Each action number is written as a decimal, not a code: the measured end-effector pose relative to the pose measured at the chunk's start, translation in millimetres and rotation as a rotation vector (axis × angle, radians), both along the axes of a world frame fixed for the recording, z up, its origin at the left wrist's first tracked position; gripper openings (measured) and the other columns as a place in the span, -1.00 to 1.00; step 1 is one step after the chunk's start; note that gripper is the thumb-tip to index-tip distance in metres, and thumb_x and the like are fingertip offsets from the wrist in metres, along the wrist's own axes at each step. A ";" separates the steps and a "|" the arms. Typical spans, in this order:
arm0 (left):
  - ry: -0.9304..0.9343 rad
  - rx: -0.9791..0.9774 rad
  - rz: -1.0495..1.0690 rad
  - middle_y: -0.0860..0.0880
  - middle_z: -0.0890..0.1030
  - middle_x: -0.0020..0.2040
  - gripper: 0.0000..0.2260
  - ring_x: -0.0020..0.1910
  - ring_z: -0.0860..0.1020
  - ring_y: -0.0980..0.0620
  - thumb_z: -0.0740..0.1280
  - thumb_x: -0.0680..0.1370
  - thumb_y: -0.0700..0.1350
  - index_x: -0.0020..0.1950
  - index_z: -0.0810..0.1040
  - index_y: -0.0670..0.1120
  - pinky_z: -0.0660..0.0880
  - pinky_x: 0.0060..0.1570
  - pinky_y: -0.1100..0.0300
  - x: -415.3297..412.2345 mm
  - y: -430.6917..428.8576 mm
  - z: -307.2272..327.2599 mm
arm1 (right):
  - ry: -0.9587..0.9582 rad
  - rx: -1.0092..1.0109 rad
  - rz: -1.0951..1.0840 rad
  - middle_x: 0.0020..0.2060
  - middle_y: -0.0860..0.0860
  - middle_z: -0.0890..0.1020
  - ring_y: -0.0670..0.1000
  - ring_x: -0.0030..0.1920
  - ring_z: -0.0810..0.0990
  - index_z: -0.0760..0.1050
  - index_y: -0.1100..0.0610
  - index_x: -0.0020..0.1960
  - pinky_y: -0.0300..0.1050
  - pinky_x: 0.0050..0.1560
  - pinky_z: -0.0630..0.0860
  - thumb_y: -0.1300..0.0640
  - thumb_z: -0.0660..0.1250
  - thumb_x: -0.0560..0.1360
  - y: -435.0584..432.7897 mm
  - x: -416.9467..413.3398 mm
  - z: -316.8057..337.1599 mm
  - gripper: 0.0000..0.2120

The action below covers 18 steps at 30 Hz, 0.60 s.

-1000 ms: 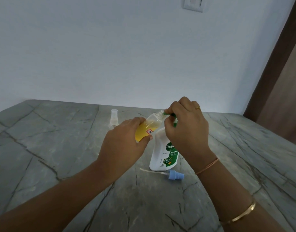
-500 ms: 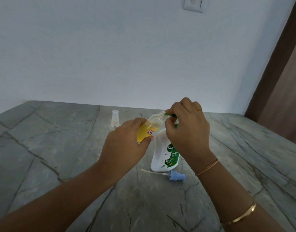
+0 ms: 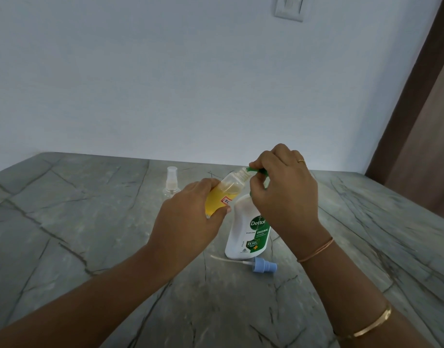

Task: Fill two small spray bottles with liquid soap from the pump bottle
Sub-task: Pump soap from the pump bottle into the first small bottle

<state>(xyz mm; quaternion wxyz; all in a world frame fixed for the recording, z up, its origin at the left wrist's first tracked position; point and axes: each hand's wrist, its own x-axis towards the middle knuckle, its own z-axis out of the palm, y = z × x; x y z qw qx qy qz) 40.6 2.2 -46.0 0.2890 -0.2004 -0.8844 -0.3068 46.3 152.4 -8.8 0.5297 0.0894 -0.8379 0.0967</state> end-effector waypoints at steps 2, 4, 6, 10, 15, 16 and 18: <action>0.009 0.005 0.000 0.05 0.58 0.15 -0.60 0.03 0.55 0.07 0.33 0.45 0.12 0.23 0.44 0.02 0.32 -0.05 0.30 -0.4 -0.3 0.4 | 0.020 -0.004 -0.006 -0.30 0.05 0.52 0.08 -0.26 0.48 0.54 0.17 -0.24 -0.23 -0.46 0.27 0.23 0.21 0.35 -0.9 -1.4 -2.8 -0.87; 0.018 0.007 0.001 0.04 0.59 0.13 -0.61 0.00 0.55 0.06 0.34 0.45 0.11 0.22 0.46 0.00 0.34 -0.07 0.29 -1.3 -1.1 0.5 | 0.034 -0.004 -0.010 -0.30 0.05 0.52 0.08 -0.26 0.49 0.54 0.18 -0.24 -0.24 -0.45 0.26 0.17 0.12 0.37 -2.5 -2.9 -7.0 -0.78; 0.012 -0.002 0.001 0.03 0.59 0.12 -0.61 -0.01 0.55 0.06 0.34 0.45 0.11 0.22 0.46 0.00 0.35 -0.08 0.29 -1.8 -1.7 0.0 | 0.031 -0.010 -0.009 -0.29 0.06 0.53 0.09 -0.26 0.49 0.54 0.18 -0.23 -0.24 -0.44 0.25 0.16 0.10 0.37 -3.3 -3.5 -11.1 -0.75; 0.007 -0.011 -0.001 0.04 0.58 0.14 -0.60 0.01 0.55 0.06 0.34 0.45 0.11 0.23 0.45 0.00 0.33 -0.08 0.30 -1.9 -1.3 -1.8 | 0.017 -0.022 0.000 -0.29 0.05 0.53 0.07 -0.26 0.48 0.54 0.17 -0.23 -0.27 -0.46 0.20 0.15 0.10 0.37 -2.9 -3.0 -11.1 -0.76; 0.002 -0.009 -0.005 0.04 0.57 0.16 -0.59 0.04 0.55 0.06 0.33 0.45 0.11 0.24 0.44 0.00 0.33 -0.05 0.30 -1.5 -0.4 -1.9 | 0.005 -0.006 0.019 -0.29 0.03 0.52 0.06 -0.25 0.48 0.54 0.16 -0.22 -0.19 -0.50 0.34 0.22 0.21 0.35 0.8 -1.1 -1.4 -0.87; 0.004 -0.008 -0.006 0.04 0.57 0.16 -0.60 0.05 0.55 0.06 0.33 0.45 0.11 0.24 0.44 0.00 0.33 -0.05 0.30 -1.3 -0.4 -1.5 | 0.004 0.000 0.021 -0.28 0.03 0.52 0.06 -0.25 0.48 0.55 0.16 -0.22 -0.18 -0.49 0.35 0.24 0.25 0.33 1.5 -0.8 0.0 -0.89; 0.007 -0.005 -0.004 0.04 0.57 0.16 -0.60 0.04 0.55 0.05 0.33 0.45 0.11 0.24 0.44 0.00 0.33 -0.05 0.30 -0.8 -0.3 -1.1 | 0.001 0.009 0.016 -0.28 0.04 0.52 0.07 -0.25 0.48 0.55 0.17 -0.21 -0.18 -0.47 0.36 0.26 0.27 0.32 1.7 -0.7 0.7 -0.89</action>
